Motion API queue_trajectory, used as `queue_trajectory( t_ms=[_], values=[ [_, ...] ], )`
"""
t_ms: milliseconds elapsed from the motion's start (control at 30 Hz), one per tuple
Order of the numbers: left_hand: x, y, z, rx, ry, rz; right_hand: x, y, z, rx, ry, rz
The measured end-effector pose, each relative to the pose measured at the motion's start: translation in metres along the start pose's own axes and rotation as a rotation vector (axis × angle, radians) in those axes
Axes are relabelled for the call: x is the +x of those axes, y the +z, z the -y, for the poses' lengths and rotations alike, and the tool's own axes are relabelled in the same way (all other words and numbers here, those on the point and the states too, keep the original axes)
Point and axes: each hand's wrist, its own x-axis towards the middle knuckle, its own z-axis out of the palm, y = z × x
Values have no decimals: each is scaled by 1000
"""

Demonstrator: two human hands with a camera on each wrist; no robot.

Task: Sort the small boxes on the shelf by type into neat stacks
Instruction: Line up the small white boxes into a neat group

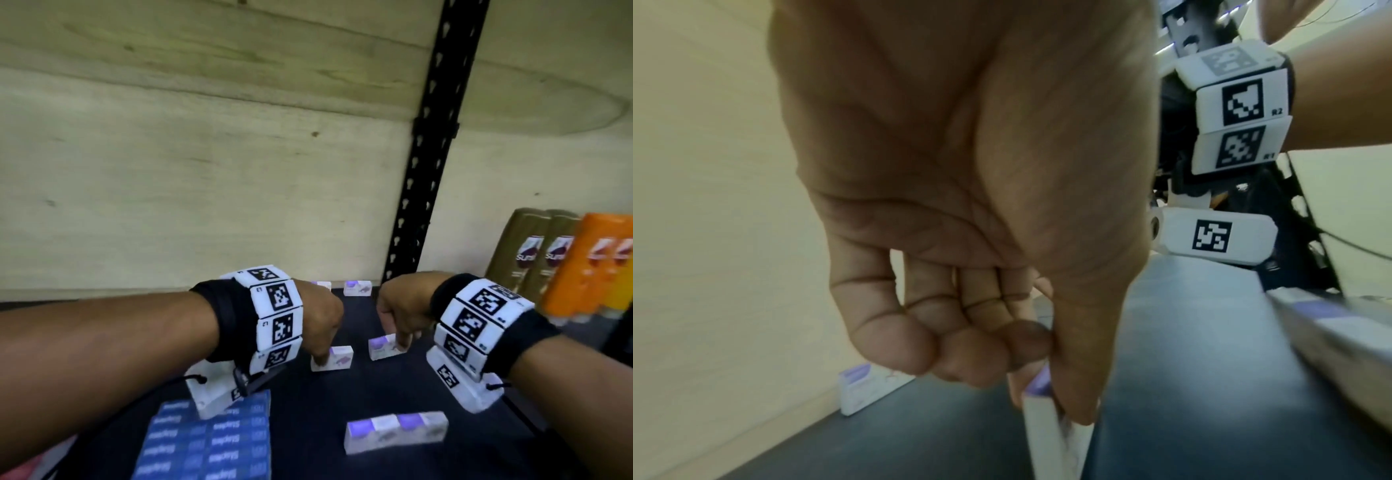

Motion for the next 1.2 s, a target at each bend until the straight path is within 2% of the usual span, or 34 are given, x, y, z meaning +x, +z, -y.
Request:
queue_trajectory(
  t_ms=[133, 600, 700, 767, 833, 1200],
  values=[
    [-18, 3, -19, -16, 26, 10, -25, 16, -1, 15, -24, -22],
    [-52, 14, -43, 59, 22, 11, -70, 44, 0, 171, 29, 90],
    [-53, 9, -47, 75, -4, 102, -75, 45, 0, 164, 21, 100],
    [-50, 7, -47, 9, -6, 200, -79, 44, 1, 123, 4, 131],
    [-49, 9, -46, -37, 0, 241, -82, 45, 2, 115, -9, 172],
    [-43, 22, -69, -80, -2, 150, -81, 63, 3, 235, -91, 88]
  ],
)
